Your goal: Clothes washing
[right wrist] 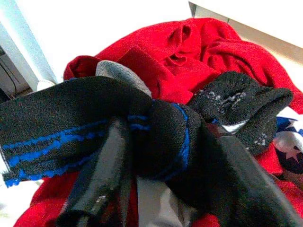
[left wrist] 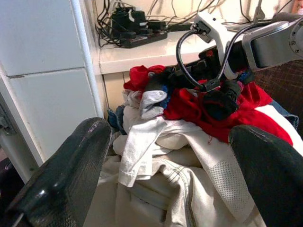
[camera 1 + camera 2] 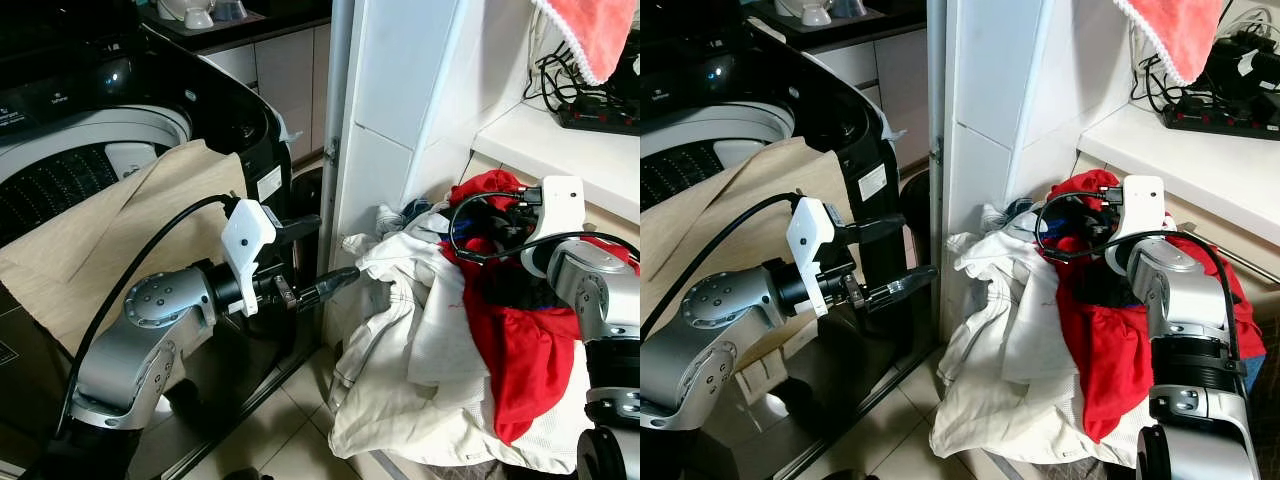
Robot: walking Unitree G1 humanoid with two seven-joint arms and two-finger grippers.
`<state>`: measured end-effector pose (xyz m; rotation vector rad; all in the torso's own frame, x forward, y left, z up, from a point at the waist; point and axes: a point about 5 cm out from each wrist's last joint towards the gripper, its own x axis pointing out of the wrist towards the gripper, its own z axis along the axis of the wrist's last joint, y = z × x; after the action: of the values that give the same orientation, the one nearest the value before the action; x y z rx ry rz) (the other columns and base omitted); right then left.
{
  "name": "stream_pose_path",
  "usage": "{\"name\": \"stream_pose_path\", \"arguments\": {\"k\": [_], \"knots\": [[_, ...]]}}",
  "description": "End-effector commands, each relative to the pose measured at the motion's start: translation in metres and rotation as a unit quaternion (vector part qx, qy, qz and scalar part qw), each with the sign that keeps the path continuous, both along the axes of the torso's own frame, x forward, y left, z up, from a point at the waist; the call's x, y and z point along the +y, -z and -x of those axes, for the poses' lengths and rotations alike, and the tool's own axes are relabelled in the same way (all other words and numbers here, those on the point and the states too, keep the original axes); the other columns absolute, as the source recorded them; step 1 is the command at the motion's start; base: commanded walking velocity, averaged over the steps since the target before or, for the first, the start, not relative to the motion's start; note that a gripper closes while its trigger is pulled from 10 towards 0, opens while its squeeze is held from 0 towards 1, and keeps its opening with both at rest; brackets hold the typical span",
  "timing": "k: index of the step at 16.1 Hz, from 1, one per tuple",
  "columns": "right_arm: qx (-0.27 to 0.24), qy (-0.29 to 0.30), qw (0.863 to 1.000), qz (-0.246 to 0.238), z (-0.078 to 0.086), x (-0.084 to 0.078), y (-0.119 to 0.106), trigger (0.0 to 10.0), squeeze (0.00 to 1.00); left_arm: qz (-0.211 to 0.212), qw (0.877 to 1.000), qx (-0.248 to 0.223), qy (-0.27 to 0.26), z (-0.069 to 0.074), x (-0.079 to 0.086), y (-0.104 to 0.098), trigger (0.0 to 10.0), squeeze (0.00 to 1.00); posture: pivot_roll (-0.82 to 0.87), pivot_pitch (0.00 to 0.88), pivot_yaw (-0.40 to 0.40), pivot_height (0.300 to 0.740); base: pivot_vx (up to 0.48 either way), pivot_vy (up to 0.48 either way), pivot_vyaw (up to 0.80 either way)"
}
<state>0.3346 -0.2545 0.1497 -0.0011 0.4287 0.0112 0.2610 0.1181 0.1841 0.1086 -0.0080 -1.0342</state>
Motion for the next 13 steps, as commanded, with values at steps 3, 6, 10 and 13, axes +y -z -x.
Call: {"name": "stream_pose_path", "arguments": {"k": [3,6,10,13], "knots": [[0.005,0.000,1.000,-0.003,-0.001,-0.002,-0.003,0.0,0.00,-0.004,1.000,-0.007,0.008,0.000,-0.003,-0.004,10.0,0.00,-0.11,0.000,-0.011,0.740,0.000,0.000,0.00],[0.001,0.002,1.000,-0.005,-0.001,-0.003,-0.004,0.0,0.00,-0.005,1.000,-0.011,0.003,0.000,-0.002,-0.004,10.0,0.00,-0.11,0.000,-0.011,0.740,0.000,0.000,0.00],[-0.008,0.012,1.000,-0.011,0.001,-0.009,-0.007,0.0,0.00,0.003,1.000,-0.005,-0.016,-0.003,-0.003,-0.004,10.0,0.00,-0.11,0.000,-0.011,0.740,0.000,0.000,0.00],[-0.039,-0.003,0.999,-0.025,0.007,-0.011,-0.021,0.0,0.00,0.018,0.999,-0.029,-0.039,-0.007,-0.007,-0.009,10.0,0.00,-0.11,0.000,-0.016,0.740,0.000,0.000,0.00]]}}
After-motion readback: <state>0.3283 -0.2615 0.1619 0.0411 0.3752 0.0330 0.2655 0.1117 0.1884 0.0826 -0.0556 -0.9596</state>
